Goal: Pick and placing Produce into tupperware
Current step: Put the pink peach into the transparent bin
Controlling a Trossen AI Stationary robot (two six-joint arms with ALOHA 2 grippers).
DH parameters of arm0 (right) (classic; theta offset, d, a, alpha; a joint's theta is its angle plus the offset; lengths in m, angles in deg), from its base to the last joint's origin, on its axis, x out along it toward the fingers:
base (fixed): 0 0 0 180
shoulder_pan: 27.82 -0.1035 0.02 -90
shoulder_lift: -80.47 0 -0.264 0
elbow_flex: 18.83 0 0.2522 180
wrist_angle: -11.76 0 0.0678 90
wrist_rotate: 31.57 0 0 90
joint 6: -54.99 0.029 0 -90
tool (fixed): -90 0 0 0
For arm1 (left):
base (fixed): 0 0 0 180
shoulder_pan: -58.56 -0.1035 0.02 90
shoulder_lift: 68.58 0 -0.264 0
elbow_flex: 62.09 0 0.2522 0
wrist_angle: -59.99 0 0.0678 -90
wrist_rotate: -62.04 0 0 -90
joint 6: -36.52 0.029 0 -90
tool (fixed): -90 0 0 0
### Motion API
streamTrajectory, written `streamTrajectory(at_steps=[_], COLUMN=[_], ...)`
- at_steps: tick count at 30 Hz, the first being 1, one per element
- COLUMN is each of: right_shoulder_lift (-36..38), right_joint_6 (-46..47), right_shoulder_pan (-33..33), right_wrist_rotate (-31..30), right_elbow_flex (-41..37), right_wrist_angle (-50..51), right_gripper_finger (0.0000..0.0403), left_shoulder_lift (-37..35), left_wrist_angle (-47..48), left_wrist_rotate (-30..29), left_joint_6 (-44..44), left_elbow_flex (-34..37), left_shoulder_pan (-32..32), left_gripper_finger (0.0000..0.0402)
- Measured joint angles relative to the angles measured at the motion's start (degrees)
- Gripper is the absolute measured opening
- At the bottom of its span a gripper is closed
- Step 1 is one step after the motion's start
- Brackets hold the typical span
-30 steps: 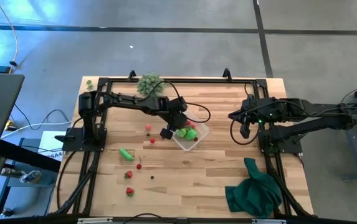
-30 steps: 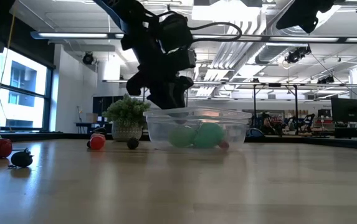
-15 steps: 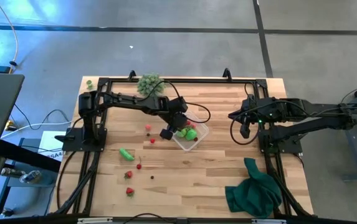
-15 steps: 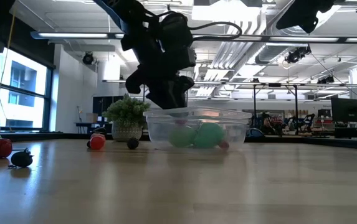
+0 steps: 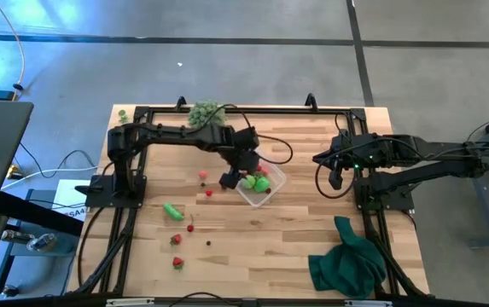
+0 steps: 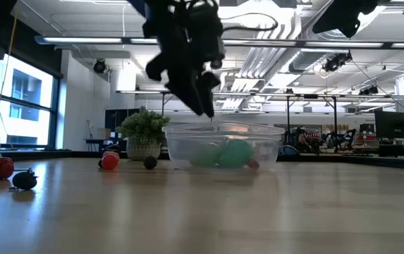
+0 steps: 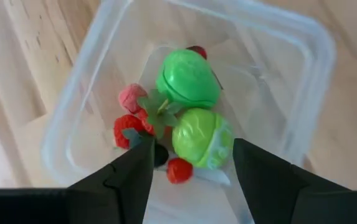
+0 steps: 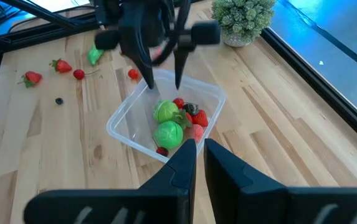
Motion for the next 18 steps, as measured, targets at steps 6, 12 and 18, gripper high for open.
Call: streamTrajectory(at_steps=[6,12,18], right_shoulder_lift=[0.00,0.00,-0.01], right_joint_6=[0.01,0.01,0.00], right_shoulder_pan=[-0.01,-0.01,-0.01], right_wrist_rotate=[-0.01,0.01,0.00], right_elbow_flex=[0.00,0.00,0.00], right_wrist_angle=[0.00,0.00,0.00], right_gripper_finger=[0.0025,0.0025,0.0025], left_shoulder_lift=[-0.04,-0.87,-4.74], left_wrist_angle=[17.98,33.01,35.39], left_wrist_rotate=[-4.96,-10.12,-10.39], left_joint_6=[0.07,0.15,-2.25], left_elbow_flex=[-13.91,-19.82,-13.36], left_shoulder_pan=[0.00,-0.07,-0.07], left_gripper_finger=[0.0197,0.0181,0.0167])
